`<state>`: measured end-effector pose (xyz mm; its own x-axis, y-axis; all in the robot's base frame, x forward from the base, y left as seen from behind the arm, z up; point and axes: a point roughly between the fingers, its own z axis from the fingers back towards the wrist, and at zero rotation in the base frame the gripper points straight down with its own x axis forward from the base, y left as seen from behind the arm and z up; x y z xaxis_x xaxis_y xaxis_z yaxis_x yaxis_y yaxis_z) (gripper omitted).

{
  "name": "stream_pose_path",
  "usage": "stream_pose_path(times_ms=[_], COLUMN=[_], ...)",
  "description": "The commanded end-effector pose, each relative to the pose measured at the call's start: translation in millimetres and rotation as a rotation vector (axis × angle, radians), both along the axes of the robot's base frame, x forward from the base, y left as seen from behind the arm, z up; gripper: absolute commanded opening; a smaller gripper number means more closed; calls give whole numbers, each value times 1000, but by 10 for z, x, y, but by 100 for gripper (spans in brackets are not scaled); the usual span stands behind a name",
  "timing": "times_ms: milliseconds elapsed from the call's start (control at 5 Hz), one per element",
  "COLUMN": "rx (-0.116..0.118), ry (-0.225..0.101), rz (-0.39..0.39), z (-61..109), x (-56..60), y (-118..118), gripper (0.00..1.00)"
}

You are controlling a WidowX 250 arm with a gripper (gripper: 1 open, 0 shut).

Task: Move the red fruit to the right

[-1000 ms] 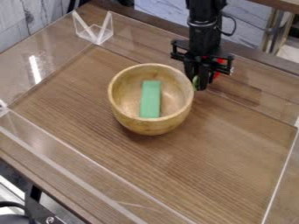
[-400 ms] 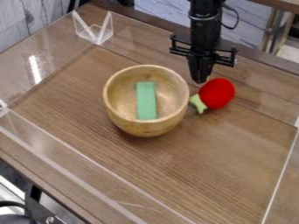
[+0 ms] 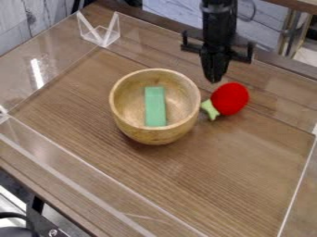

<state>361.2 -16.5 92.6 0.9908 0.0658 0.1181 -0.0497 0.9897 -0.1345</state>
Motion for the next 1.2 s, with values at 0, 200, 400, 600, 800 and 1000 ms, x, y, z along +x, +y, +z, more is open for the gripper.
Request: stream_pose_path(times_ms=[0, 200, 400, 600, 800, 1000], rx=[-9, -6, -3, -3, -2, -1], ry=[-90, -77, -65, -53, -41, -31], rz=[40, 46, 55, 7, -40, -37], z=[324, 185, 69, -27, -113, -262], x=[50, 27, 1, -2, -5, 7], y=[-17, 49, 129, 132, 136, 77], gripper=[100, 100, 100, 100, 100, 100])
